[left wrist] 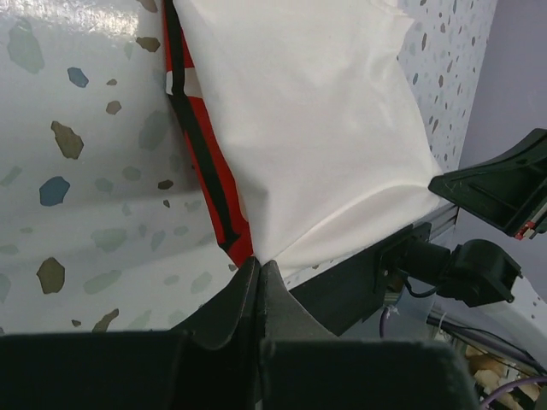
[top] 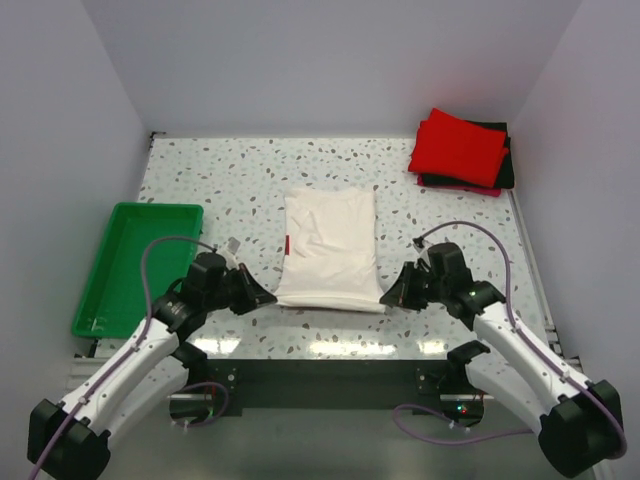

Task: Fold and stack the t-shirts
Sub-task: Fold the tshirt

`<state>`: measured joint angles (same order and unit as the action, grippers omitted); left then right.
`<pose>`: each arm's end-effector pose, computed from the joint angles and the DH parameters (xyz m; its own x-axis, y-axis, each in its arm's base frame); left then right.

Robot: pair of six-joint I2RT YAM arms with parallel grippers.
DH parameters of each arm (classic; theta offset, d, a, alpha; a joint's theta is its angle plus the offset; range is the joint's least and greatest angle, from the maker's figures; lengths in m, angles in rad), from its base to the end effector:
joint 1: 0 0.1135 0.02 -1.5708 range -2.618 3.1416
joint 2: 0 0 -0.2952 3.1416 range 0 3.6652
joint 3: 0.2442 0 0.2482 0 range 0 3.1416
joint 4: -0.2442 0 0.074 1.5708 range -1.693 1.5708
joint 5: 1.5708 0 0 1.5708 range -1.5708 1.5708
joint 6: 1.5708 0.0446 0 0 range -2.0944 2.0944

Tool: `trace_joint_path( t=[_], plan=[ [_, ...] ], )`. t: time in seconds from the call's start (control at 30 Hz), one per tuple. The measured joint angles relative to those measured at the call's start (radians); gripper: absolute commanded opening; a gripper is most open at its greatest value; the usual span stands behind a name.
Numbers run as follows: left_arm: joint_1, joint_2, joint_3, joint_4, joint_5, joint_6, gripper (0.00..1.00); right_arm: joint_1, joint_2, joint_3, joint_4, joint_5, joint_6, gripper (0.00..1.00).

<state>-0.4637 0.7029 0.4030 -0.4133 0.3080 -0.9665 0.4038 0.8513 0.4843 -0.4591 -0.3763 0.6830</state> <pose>0.1108 -0.0705 0.2143 -0.8520 -0.4507 -0.2665 -0.1228 0.6668 -0.7350 0.1316 0.0740 0.2202 -0.8997 0.2539 -0.3552 -0.0344 0.7698 0.6373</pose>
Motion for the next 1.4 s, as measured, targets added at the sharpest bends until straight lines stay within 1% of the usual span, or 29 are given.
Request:
trace_joint_path(
  t=[0.2, 0.33, 0.43, 0.73, 0.93, 1.03, 1.27, 1.4],
  plan=[
    [-0.005, -0.037, 0.079, -0.097, -0.002, 0.007, 0.0, 0.0, -0.062, 0.017, -0.061, -0.009, -0.003, 0.0],
    [-0.005, 0.029, 0.163, -0.105, -0.021, 0.027, 0.0, 0.0, -0.047, 0.064, -0.084, 0.001, -0.008, 0.0],
    [-0.005, 0.114, 0.235, -0.103, -0.049, 0.05, 0.0, -0.001, 0.009, 0.132, -0.089, 0.034, -0.012, 0.0],
    [0.006, 0.411, 0.47, -0.035, -0.115, 0.109, 0.0, -0.023, 0.297, 0.41, -0.048, 0.126, -0.034, 0.0],
    [0.066, 0.596, 0.63, 0.029, -0.135, 0.127, 0.0, -0.074, 0.493, 0.602, -0.004, 0.132, -0.048, 0.0],
    [0.103, 0.72, 0.737, 0.056, -0.138, 0.145, 0.0, -0.111, 0.6, 0.686, 0.023, 0.125, -0.05, 0.0],
    [0.183, 1.02, 0.951, 0.127, -0.13, 0.174, 0.0, -0.179, 0.933, 0.951, 0.079, 0.089, -0.05, 0.0],
    [0.23, 1.249, 1.124, 0.165, -0.093, 0.202, 0.0, -0.198, 1.155, 1.133, 0.103, 0.061, -0.047, 0.0]
  ],
)
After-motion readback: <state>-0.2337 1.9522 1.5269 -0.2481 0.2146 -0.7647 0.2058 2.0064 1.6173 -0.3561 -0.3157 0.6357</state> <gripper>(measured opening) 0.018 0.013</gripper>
